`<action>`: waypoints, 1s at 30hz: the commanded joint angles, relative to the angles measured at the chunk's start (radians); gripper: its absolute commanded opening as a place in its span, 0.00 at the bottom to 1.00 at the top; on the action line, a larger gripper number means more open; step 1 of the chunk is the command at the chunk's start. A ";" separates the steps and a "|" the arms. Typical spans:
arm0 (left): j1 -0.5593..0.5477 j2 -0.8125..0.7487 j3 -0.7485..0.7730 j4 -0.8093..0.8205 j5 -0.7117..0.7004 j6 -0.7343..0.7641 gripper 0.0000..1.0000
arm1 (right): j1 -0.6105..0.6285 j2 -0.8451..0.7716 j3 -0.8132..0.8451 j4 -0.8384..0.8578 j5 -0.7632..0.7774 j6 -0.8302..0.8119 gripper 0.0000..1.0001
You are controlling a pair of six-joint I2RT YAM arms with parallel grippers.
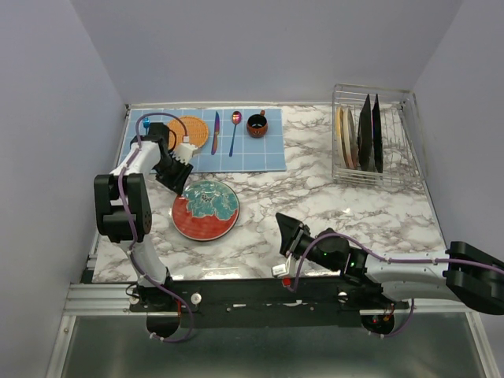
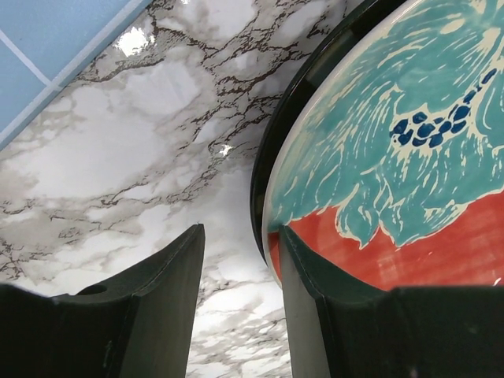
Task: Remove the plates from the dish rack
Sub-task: Place the plate at the center of the board.
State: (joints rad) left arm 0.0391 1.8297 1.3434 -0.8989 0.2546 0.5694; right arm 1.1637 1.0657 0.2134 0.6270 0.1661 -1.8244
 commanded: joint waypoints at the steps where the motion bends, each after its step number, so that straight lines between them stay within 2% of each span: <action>1: 0.015 -0.069 -0.001 0.020 0.024 0.006 0.51 | 0.002 0.002 0.067 -0.053 0.019 0.094 0.40; 10: 0.016 -0.159 0.088 -0.069 0.188 -0.046 0.53 | 0.002 0.053 0.337 -0.216 0.150 0.345 0.45; 14: -0.008 -0.194 0.077 -0.092 0.238 -0.062 0.54 | -0.007 0.076 0.466 -0.269 0.191 0.428 0.46; 18: -0.068 -0.233 0.017 -0.046 0.238 -0.104 0.54 | -0.032 0.103 0.585 -0.367 0.222 0.533 0.46; 23: -0.171 -0.268 -0.026 0.011 0.232 -0.161 0.54 | -0.145 0.145 0.777 -0.524 0.253 0.770 0.47; 26: -0.240 -0.273 -0.033 0.035 0.193 -0.157 0.54 | -0.249 0.168 0.926 -0.724 0.257 0.965 0.46; 27: -0.255 -0.274 -0.030 0.040 0.193 -0.158 0.54 | -0.277 0.165 0.948 -0.809 0.219 1.002 0.46; 30: -0.307 -0.279 -0.021 0.052 0.172 -0.169 0.56 | -0.344 0.146 0.972 -0.863 0.205 1.059 0.46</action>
State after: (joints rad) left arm -0.2161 1.5909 1.3193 -0.8902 0.4534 0.4290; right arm 0.8959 1.2339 1.1255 0.0055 0.3798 -0.9852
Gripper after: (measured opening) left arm 0.540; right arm 0.458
